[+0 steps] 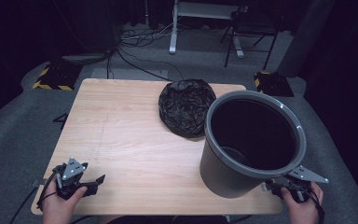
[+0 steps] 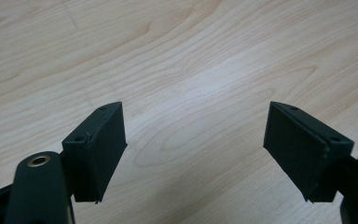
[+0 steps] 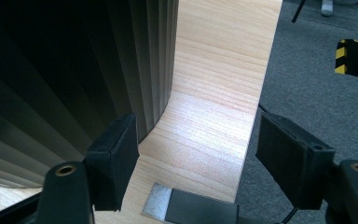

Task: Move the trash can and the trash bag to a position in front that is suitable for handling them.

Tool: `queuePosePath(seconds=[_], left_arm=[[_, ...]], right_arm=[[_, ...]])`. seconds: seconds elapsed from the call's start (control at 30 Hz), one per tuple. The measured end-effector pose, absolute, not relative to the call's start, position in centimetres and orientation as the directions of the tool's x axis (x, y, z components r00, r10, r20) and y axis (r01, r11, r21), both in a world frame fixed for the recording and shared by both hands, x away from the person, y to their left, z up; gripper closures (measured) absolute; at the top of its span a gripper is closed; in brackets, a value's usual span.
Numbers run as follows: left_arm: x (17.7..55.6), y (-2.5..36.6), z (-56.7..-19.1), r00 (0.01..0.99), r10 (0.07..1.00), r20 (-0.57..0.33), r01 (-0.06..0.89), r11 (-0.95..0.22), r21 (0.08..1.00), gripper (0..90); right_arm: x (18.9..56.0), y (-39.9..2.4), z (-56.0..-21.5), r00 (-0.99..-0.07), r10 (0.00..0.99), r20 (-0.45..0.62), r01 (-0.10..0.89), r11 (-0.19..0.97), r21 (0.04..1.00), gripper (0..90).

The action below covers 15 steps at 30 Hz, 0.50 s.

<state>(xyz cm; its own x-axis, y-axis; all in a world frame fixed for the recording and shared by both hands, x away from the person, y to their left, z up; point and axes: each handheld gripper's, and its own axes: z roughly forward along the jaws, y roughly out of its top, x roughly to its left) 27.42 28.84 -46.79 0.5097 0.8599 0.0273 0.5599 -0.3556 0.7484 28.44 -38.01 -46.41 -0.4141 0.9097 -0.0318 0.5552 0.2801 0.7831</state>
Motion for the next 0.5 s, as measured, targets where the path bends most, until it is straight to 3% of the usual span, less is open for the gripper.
queuePosePath(seconds=[0.5], left_arm=[[31.1, 23.3, -44.4, 0.591, 0.805, 0.053, 0.476, -0.401, 0.783, 24.4]], right_arm=[[26.1, -38.1, -46.9, -0.387, 0.92, -0.052, 0.56, 0.28, 0.78, 31.1]])
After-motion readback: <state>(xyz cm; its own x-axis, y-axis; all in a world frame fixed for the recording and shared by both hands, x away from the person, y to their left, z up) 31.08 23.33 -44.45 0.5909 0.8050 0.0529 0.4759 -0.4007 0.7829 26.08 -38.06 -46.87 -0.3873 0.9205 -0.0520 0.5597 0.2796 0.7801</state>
